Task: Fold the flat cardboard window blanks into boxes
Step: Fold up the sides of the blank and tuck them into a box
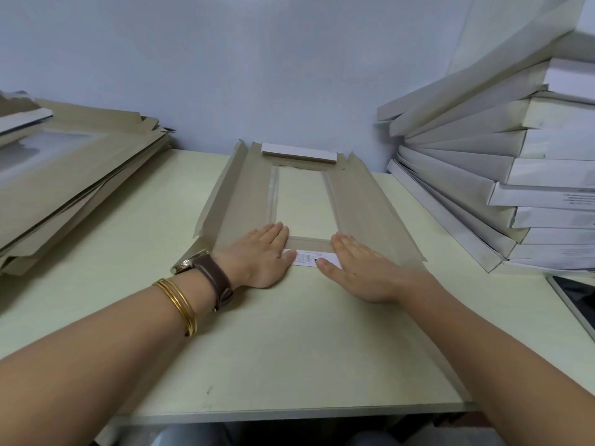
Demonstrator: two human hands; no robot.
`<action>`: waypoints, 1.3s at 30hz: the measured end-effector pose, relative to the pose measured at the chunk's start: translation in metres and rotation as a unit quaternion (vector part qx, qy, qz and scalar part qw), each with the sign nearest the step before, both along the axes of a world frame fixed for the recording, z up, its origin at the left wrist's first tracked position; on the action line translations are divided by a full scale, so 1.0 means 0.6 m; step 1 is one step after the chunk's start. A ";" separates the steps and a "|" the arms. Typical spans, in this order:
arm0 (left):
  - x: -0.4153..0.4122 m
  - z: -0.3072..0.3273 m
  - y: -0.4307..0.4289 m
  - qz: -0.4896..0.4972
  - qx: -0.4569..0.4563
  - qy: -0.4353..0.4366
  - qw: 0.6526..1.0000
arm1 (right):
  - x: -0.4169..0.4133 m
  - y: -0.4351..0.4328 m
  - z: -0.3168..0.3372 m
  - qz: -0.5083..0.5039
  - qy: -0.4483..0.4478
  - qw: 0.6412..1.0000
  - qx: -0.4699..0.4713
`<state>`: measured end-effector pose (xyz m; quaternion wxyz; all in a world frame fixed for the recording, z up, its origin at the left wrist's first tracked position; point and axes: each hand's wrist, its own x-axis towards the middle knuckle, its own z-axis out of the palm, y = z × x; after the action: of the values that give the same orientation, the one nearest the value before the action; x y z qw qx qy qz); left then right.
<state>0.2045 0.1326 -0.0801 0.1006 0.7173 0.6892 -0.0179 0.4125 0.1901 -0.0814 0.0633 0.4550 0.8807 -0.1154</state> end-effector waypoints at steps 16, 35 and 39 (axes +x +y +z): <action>-0.015 -0.004 0.000 0.008 0.000 -0.005 1.000 | 0.060 0.019 -0.010 -0.043 0.009 0.999 0.004; -0.035 -0.007 -0.020 0.027 0.083 -0.052 0.995 | 0.074 0.006 0.002 -0.037 0.094 0.995 0.020; -0.038 0.011 -0.035 0.014 0.109 -0.143 0.984 | 0.082 -0.011 0.015 -0.042 0.203 0.978 0.009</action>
<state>0.1815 0.1113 -0.0733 0.1196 0.7091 0.6760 0.1610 0.4617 0.1834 -0.0725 -0.1262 0.4593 0.8562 -0.2003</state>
